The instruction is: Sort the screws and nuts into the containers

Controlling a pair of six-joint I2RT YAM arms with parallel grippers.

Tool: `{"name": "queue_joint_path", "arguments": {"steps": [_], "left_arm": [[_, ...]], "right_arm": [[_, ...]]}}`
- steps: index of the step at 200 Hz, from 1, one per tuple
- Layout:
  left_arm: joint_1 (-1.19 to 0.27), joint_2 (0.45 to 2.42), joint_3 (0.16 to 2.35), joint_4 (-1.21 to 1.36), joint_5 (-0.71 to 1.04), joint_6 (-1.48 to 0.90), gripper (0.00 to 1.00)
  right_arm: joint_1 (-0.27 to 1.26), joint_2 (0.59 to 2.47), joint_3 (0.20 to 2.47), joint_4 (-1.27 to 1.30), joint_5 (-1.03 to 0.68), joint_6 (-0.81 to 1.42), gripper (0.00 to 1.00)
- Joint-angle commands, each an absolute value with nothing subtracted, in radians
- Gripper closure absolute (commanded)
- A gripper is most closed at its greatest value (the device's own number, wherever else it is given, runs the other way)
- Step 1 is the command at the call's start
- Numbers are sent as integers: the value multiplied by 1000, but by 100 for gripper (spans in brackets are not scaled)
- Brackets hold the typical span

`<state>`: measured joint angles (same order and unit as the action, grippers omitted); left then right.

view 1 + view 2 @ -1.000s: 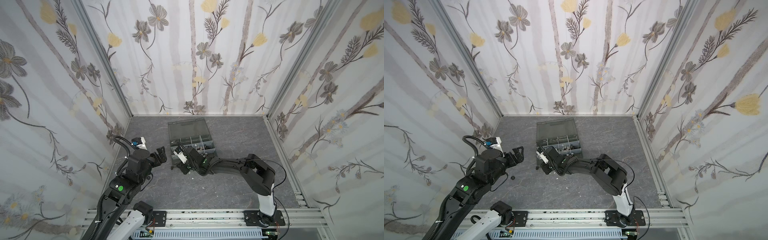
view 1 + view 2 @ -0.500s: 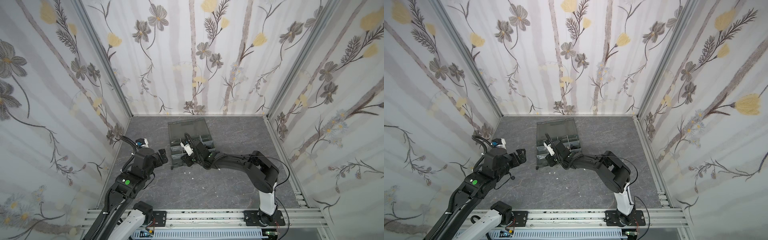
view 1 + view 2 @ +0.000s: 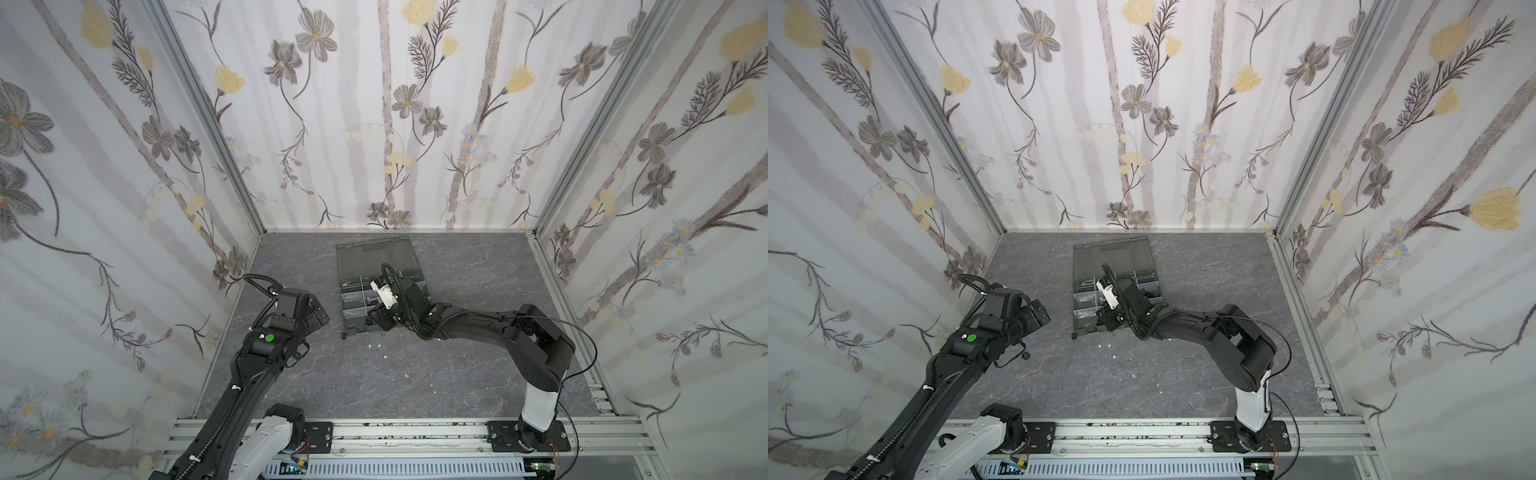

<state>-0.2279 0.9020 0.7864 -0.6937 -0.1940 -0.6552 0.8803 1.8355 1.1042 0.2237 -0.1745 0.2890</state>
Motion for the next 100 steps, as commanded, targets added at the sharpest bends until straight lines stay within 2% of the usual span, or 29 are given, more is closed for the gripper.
{"name": "queue_joint_path", "arguments": {"steps": [1,37,61,100], "left_arm": [[-201,931,771,-723,-221,-792,0],[-130,1076,751,-754,-214,-874,0],[-126,1121,717,-723,-191,-902,8],[-112,1145,677,-711,-259,-960,19]], "right_arm": [[874,1764,1044,305,-171,312,66],[858,1624,908,341,-154,324,66],[853,1533,825,377,-151,354,66],[850,1470,719,432,-163,385,67]]}}
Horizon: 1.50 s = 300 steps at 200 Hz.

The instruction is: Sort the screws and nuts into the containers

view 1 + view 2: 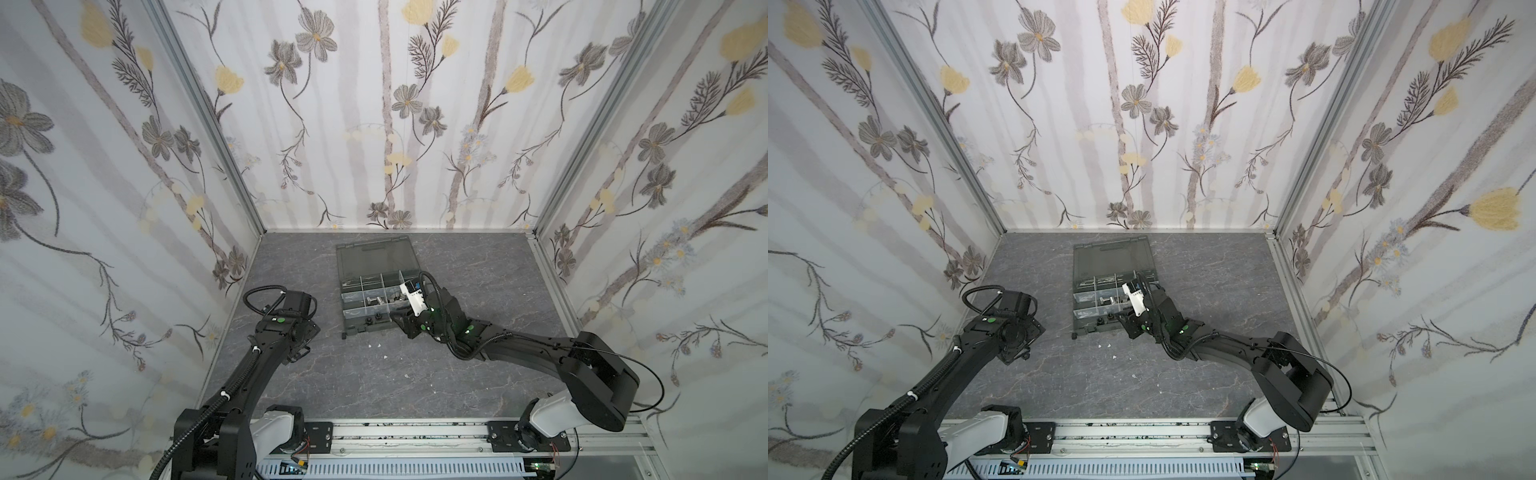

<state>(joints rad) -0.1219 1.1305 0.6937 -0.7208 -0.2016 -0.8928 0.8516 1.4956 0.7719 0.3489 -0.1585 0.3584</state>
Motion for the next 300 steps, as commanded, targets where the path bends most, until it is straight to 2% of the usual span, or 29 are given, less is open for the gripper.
{"name": "queue_joint_path", "arguments": {"steps": [1,48,91,122,226,300], "left_arm": [[-111,1146,676,-710,-260,-962,20],[-81,1188,636,-675,-244,-974,37],[-80,1246,634,-671,-269,-954,38],[-79,1304,636,-646,-253,-935,47],[-76,1420,653,-565,-227,-895,49],[-72,1388,619,-573,-206,-900,58]], "right_arm": [[850,1470,718,433,-164,385,67],[850,1462,694,467,-185,408,69],[848,1468,687,486,-196,419,70],[847,1477,685,493,-210,428,70],[833,1500,682,505,-221,436,70],[831,1519,683,513,-226,442,70]]}}
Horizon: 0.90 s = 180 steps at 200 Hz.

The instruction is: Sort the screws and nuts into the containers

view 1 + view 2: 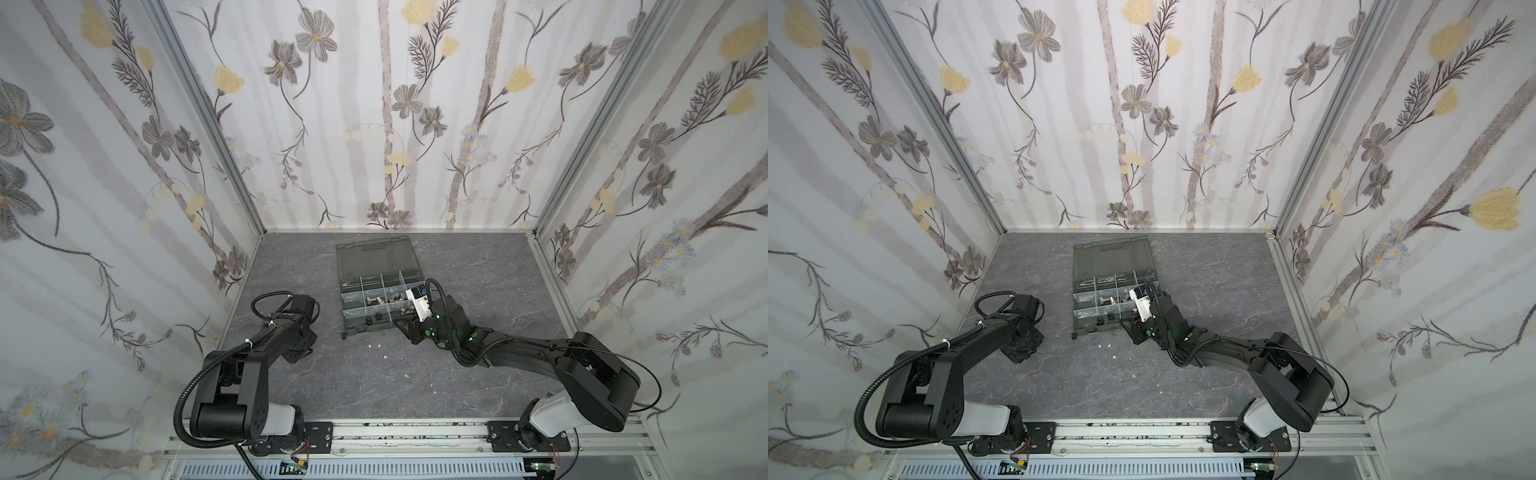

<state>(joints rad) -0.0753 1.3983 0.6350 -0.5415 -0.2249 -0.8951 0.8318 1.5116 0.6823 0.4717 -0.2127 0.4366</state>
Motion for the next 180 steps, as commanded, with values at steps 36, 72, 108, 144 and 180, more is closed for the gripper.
{"name": "queue_joint_path", "arguments": {"steps": [36,72,108,144,180], "left_arm": [[-75,1337,593,-593,-194,-908,56],[-81,1299,583,-601,-181,-914,56],[-81,1295,581,-597,-183,-913,57],[-81,1327,587,-586,-187,-904,58],[-81,1345,590,-576,-186,-899,65]], "right_arm": [[830,1518,681,515,-224,442,70],[830,1519,682,514,-227,443,71],[828,1517,681,513,-227,444,71],[828,1516,680,513,-225,443,71],[827,1517,681,512,-224,443,71]]}}
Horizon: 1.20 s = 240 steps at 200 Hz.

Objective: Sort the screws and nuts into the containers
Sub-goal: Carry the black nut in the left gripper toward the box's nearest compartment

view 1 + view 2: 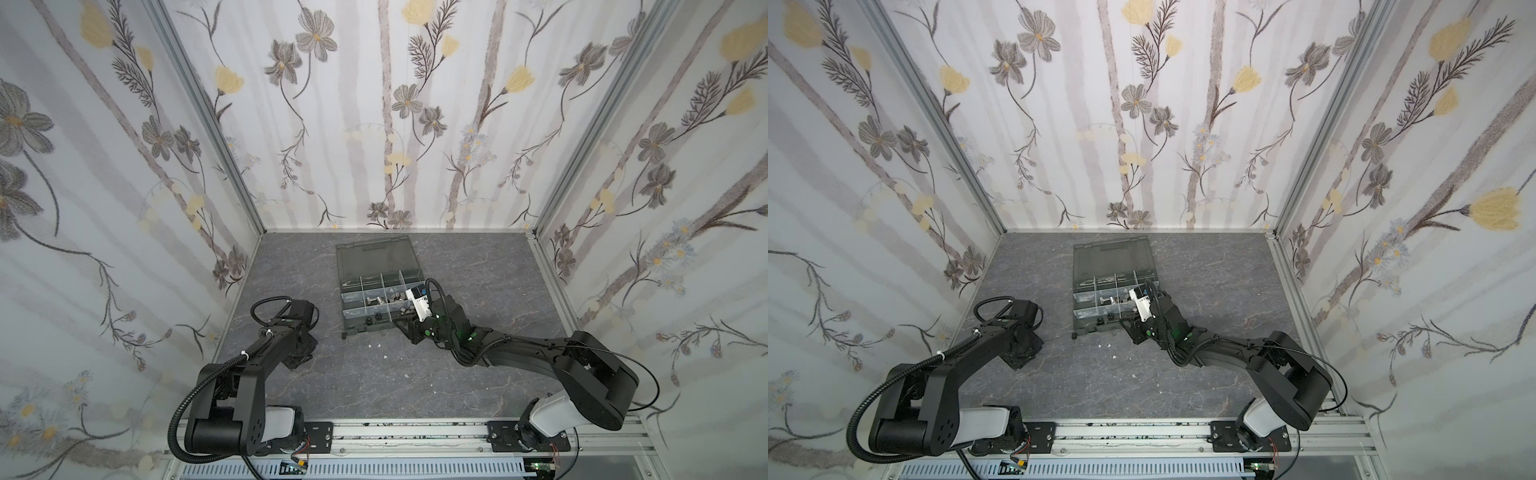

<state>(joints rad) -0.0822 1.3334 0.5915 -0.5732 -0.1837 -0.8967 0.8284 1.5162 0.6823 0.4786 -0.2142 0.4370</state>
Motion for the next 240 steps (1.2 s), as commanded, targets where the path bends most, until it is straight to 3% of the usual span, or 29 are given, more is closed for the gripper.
{"name": "queue_joint_path", "arguments": {"steps": [1,82,131,240], "left_arm": [[-82,1344,590,-577,-186,-899,65],[-83,1263,634,-614,-161,-862,83],[-100,1203,728,-641,-130,-782,85],[-380,1313,979,-560,-5,-680,91]], "right_arm": [[828,1517,681,512,-223,443,71],[828,1513,681,510,-223,443,71],[828,1503,677,509,-214,443,71],[789,1438,626,554,-197,466,71]]}}
